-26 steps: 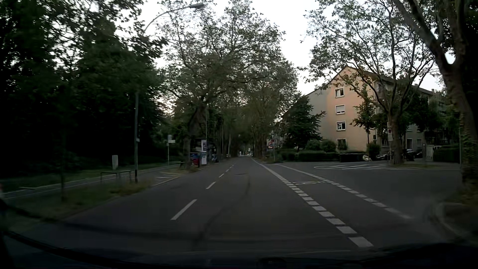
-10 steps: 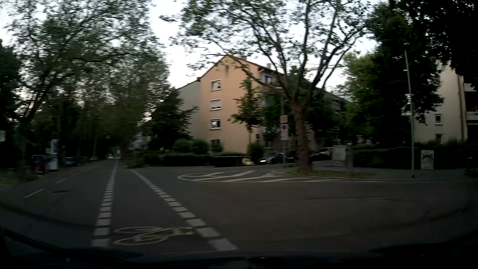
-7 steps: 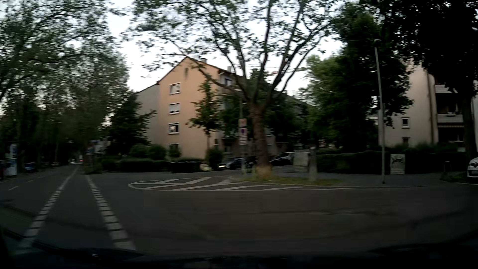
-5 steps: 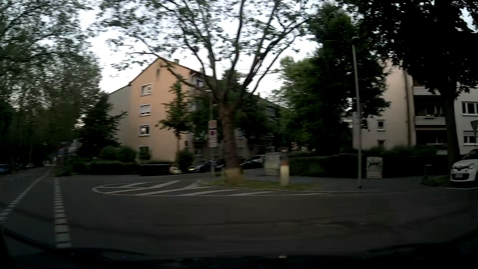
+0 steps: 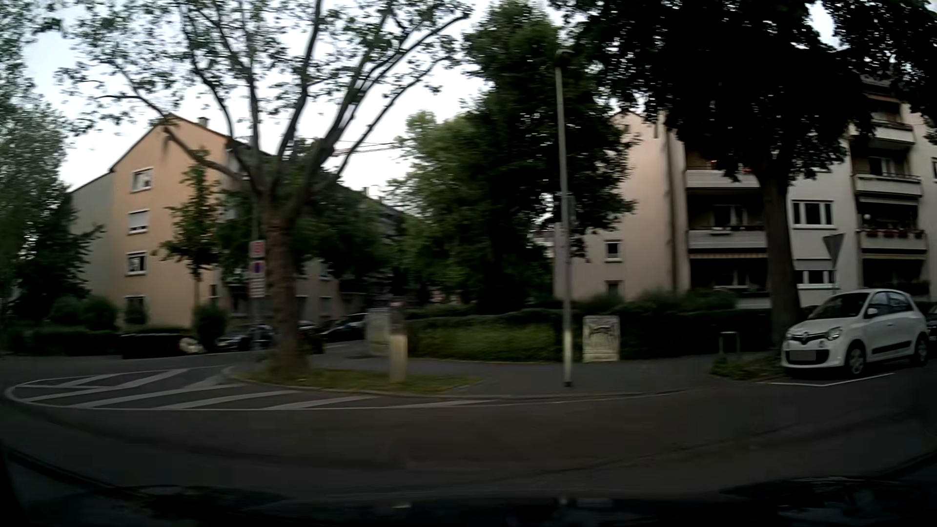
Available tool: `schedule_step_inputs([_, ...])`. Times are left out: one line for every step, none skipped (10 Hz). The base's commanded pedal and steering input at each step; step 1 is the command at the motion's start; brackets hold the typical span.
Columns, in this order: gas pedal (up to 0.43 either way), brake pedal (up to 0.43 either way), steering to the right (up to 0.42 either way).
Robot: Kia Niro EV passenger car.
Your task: Follow the waypoints while adhering to traffic rules and regulations
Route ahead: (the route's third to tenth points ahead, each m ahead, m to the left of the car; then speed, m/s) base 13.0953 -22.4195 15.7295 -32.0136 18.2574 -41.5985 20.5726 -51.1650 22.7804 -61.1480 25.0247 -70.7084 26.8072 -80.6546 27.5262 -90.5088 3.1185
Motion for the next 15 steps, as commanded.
schedule_step_inputs([0.0, 0.049, 0.593])
schedule_step_inputs([0.0, 0.043, 0.592])
schedule_step_inputs([0.0, 0.024, 0.591])
schedule_step_inputs([0.0, 0.0, 0.588])
schedule_step_inputs([0.0, 0.0, 0.583])
schedule_step_inputs([0.0, 0.0, 0.577])
schedule_step_inputs([0.0, 0.0, 0.569])
schedule_step_inputs([0.0, 0.0, 0.557])
schedule_step_inputs([0.0, 0.0, 0.547])
schedule_step_inputs([0.118, 0.0, 0.534])
schedule_step_inputs([0.157, 0.0, 0.524])
schedule_step_inputs([0.169, 0.0, 0.518])
schedule_step_inputs([0.0, 0.0, 0.517])
schedule_step_inputs([0.0, 0.0, 0.517])
schedule_step_inputs([0.0, 0.165, 0.517])
